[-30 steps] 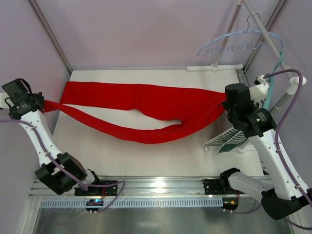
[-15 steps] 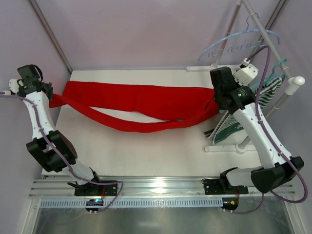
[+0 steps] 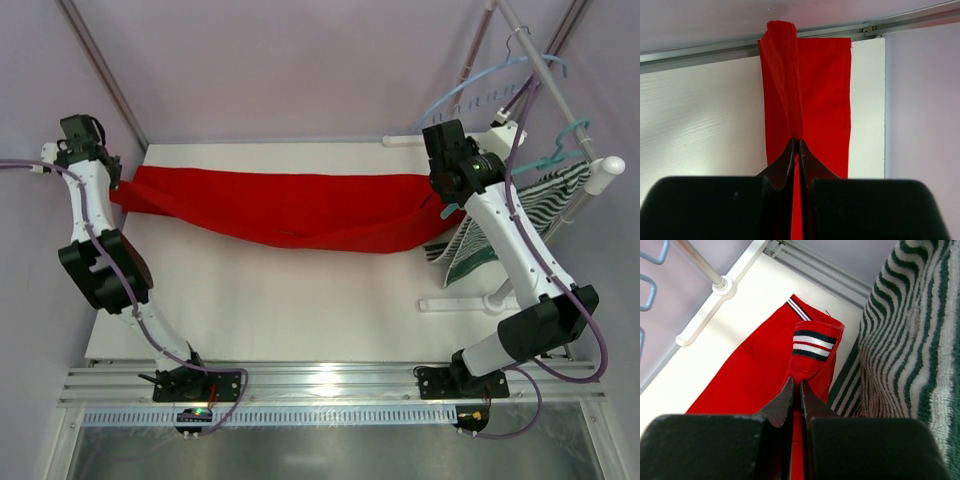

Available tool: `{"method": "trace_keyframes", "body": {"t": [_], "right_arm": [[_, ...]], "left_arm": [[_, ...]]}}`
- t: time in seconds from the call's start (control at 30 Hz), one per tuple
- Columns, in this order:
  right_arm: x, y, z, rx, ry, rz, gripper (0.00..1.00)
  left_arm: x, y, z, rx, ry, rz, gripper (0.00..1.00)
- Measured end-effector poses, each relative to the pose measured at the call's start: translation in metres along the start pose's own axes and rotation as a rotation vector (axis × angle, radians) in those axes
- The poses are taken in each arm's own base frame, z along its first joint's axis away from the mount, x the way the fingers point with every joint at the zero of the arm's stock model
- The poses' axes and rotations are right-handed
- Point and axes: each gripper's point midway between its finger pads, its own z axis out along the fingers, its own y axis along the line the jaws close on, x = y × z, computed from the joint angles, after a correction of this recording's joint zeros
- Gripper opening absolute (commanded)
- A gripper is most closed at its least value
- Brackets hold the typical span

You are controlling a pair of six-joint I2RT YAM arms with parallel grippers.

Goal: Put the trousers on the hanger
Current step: Fold the trousers

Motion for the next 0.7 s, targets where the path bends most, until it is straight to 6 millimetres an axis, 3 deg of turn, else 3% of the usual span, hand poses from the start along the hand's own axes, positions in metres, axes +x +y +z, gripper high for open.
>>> {"method": "trace_keyframes", "body": {"t": [0.33,0.53,0.7], "right_arm": [[-0.012,0.012,0.005,0.01,-0.002,0.021,0.04],[-0.019,-0.004,0.027,0.102,-0.002,0.048,0.04],[-0.033,-0.006,0.031,0.111,-0.018,0.087,0.04]], "left_arm": [[0.015,-0.013,0.007,0.01,-0.011,0.066,0.0],[0.023,-0.011,0.024,-0.008,-0.001,0.071,0.0],[0.023,-0.017,0.03,0.005,-0.006,0.066,0.0]]}}
